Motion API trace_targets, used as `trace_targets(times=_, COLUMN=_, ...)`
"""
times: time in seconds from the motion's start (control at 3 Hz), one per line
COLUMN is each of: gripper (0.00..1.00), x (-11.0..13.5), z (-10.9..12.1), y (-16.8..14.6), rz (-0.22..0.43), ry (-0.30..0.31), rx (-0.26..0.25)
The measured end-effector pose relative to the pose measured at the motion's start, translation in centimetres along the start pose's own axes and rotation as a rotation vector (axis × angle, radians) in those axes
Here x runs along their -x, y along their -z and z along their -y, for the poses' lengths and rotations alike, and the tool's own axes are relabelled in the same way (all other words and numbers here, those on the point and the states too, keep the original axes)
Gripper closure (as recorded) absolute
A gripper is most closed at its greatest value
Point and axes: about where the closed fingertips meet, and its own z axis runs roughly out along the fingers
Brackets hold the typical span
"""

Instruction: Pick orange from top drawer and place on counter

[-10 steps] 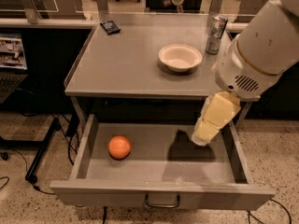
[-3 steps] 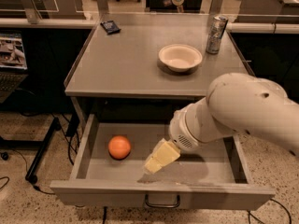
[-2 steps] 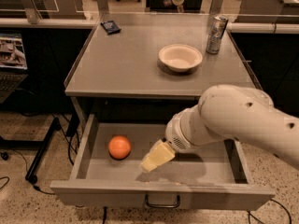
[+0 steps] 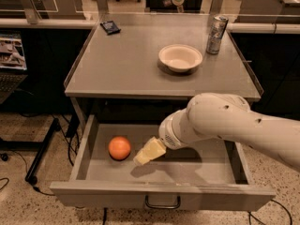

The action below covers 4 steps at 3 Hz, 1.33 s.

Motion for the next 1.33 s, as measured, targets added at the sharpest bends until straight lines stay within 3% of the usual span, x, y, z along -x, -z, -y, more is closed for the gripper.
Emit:
trace_targets(times=0.33, gripper=0.00, x=2.4, z=-0.3, y=-2.4, rz=0.058, ry=-0.012, rx=0.030)
trace_targets(times=0.67, gripper=0.00, x=2.4, z=-0.3, y=-2.4, rz=0.058, ry=-0.012, rx=0.030)
trace_targets(times=1.0, gripper=0.00, x=2.1, z=0.0, y=-3.3, rz=0.099, ry=-0.072, rx=0.001)
trace_targets(times=1.33, gripper=0.00, x=2.8, z=0.2, y=-5.5, rz=0.185, ry=-0.190, rx=-0.046)
